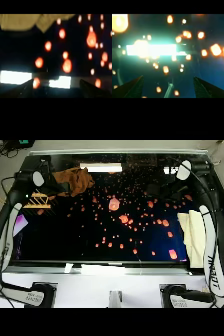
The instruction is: Fold the shirts.
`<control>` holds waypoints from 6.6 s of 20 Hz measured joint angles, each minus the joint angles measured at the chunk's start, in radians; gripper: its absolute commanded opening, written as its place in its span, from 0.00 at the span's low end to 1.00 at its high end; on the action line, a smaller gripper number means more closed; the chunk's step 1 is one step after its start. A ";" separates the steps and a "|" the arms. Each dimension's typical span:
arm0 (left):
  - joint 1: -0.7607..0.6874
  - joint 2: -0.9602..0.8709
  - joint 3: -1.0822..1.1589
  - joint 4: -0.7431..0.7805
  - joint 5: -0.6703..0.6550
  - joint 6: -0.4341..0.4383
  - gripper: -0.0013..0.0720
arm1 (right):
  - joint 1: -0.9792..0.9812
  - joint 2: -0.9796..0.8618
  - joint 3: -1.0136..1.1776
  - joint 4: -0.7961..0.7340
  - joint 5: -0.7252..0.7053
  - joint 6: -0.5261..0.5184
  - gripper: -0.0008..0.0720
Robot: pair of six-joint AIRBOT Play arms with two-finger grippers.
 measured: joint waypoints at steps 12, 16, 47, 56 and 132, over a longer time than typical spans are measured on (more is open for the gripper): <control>0.101 -0.489 0.363 -0.107 0.247 0.006 0.93 | 0.000 0.000 0.000 0.094 -0.018 0.000 0.91; 0.104 -0.541 0.357 -0.127 0.343 0.003 0.92 | 0.000 0.000 0.000 0.132 -0.034 0.001 0.91; -0.408 0.480 0.202 -0.212 0.020 0.188 0.07 | -0.002 0.549 0.176 -0.187 0.002 -0.083 0.78; -0.741 0.150 -0.138 -0.315 0.041 0.024 1.00 | -0.002 0.584 0.180 -0.207 0.263 -0.051 0.74; 0.555 0.836 0.266 -0.813 0.177 0.433 0.07 | -0.170 0.727 0.148 -0.119 -0.075 -0.229 0.05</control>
